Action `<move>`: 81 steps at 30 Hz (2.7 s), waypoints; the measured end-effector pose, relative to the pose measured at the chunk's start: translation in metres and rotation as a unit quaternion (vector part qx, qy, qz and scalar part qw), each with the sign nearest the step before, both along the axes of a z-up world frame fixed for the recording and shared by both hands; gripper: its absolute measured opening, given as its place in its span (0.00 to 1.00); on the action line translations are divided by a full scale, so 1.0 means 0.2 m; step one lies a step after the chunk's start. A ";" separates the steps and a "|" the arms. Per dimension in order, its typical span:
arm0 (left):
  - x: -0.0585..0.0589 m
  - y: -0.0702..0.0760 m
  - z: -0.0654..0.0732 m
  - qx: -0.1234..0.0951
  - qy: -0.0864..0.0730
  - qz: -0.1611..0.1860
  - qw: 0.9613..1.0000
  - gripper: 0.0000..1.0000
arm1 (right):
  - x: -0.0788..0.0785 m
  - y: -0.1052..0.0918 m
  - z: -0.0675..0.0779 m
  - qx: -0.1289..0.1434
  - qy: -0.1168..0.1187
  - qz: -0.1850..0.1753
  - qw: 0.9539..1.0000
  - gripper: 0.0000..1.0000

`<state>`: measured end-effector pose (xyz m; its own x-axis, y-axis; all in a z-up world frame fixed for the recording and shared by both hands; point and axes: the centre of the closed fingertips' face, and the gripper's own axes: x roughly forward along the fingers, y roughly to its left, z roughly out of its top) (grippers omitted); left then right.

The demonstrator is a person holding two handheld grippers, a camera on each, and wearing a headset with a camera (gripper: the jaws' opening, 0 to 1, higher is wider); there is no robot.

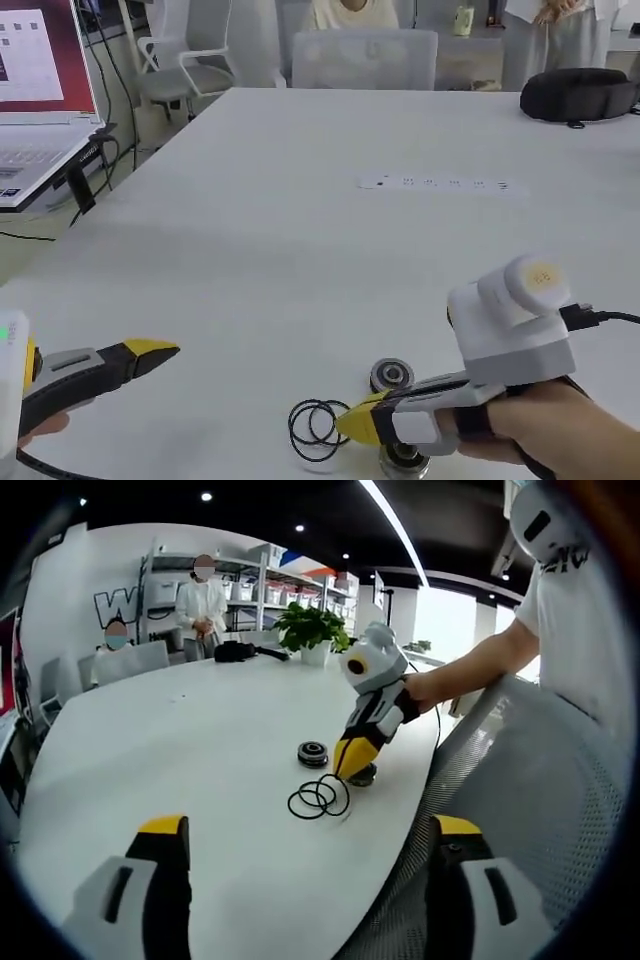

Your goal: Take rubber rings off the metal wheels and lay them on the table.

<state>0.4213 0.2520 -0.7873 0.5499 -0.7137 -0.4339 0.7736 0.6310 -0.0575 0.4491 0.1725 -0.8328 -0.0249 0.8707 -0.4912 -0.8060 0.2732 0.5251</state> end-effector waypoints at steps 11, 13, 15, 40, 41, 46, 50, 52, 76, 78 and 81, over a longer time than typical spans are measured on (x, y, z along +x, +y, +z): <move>-0.02 -0.01 -0.01 -0.006 0.007 -0.003 1.000 0.97 | 0.02 -0.01 -0.03 -0.024 -0.023 -0.001 0.999 0.00; -0.03 -0.01 -0.01 -0.005 0.008 -0.003 1.000 0.96 | 0.03 -0.01 -0.03 -0.025 -0.023 -0.006 0.999 0.00; -0.03 -0.01 -0.01 -0.004 0.010 -0.003 1.000 0.96 | 0.03 -0.01 -0.03 -0.026 -0.023 -0.010 0.999 0.01; -0.02 0.00 0.03 0.005 0.008 -0.011 1.000 0.93 | 0.16 -0.07 0.12 -0.004 -0.084 -0.039 0.996 0.09; -0.02 -0.01 0.03 0.005 0.008 -0.012 1.000 0.93 | 0.17 -0.08 0.12 -0.002 -0.084 -0.041 0.996 0.10; -0.01 0.00 0.04 0.009 0.006 -0.014 1.000 0.92 | 0.21 -0.11 0.16 0.007 -0.095 -0.053 0.994 0.11; 0.01 0.00 0.05 0.009 0.003 -0.014 1.000 0.92 | 0.24 -0.14 0.17 0.014 -0.098 -0.061 0.993 0.11; 0.01 0.00 0.05 0.009 0.002 -0.014 1.000 0.92 | 0.26 -0.16 0.18 0.017 -0.100 -0.067 0.993 0.11; 0.14 -0.05 0.19 0.028 -0.037 -0.044 0.998 0.86 | 0.34 -0.33 -0.03 -0.030 -0.106 -0.093 0.990 0.16; 0.16 -0.05 0.20 0.027 -0.039 -0.048 0.998 0.85 | 0.33 -0.33 -0.04 -0.034 -0.108 -0.089 0.990 0.16; 0.18 -0.07 0.23 0.028 -0.047 -0.056 0.997 0.84 | 0.32 -0.33 -0.06 -0.038 -0.106 -0.085 0.990 0.17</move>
<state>0.4580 0.2373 -0.7410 0.5076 -0.7494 -0.4252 0.8399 0.5403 0.0504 0.5131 0.1063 -0.8443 0.2296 0.8138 -0.5339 -0.8349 0.4466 0.3216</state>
